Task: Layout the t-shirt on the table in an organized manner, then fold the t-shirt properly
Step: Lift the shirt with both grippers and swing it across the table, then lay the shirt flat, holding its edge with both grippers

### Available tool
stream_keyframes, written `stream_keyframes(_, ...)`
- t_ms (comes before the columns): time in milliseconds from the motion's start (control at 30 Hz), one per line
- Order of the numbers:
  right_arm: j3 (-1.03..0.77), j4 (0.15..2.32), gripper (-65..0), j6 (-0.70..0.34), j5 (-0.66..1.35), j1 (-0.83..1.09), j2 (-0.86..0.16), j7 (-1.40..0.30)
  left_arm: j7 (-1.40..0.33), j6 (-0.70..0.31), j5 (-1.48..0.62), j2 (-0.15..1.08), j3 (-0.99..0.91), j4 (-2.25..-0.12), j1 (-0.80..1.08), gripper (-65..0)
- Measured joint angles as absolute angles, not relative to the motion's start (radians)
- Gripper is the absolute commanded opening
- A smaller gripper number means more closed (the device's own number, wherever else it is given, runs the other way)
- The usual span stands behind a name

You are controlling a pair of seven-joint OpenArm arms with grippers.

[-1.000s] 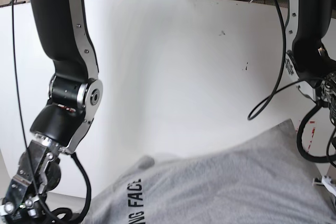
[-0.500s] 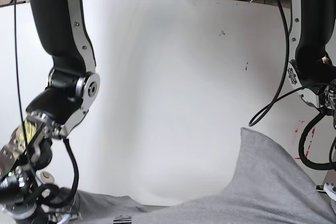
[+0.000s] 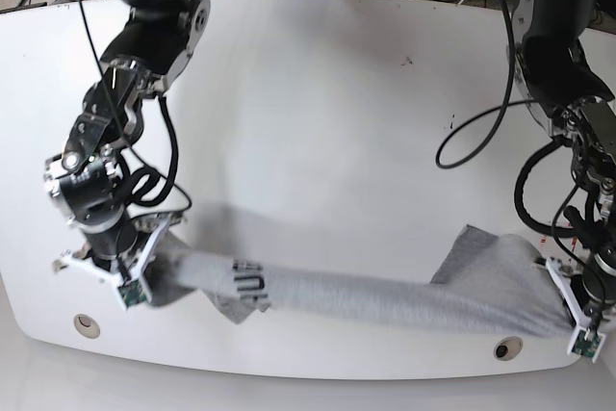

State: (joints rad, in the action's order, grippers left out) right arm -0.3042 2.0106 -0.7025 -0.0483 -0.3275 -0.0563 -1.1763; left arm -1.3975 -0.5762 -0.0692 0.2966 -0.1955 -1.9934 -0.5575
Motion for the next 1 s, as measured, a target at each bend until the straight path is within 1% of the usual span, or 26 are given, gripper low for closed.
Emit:
stream_keyframes(133,-0.389,2.008,-64.8,-0.707,-0.008,-0.176,-0.010,-1.091,-1.387,-0.636,-0.081,0.309,-0.213,-1.993,-0.418,-65.0)
stream_keyframes(267,-0.421,2.006,-65.0,-0.704,0.019,-0.061,-0.005,-1.076,-1.390,-0.697,-0.076,0.308,-0.271,-1.990,-0.276,-65.0)
stream_keyframes(567,-0.470,2.007,-65.0,-0.703,0.123,0.125,0.005,-1.052,-1.384,-0.697,-0.076,0.308,-0.326,-1.987,-0.030,-65.0)
stream_keyframes(767,-0.489,2.006,-65.0,-0.704,0.164,0.209,0.004,-1.057,-1.379,-0.698,-0.078,0.308,-0.334,-1.987,0.054,-65.0)
stream_keyframes(1000,-0.496,2.007,-65.0,-0.703,0.167,0.282,0.003,-1.050,-1.372,-0.697,-0.076,0.311,-0.334,-1.987,0.145,-65.0)
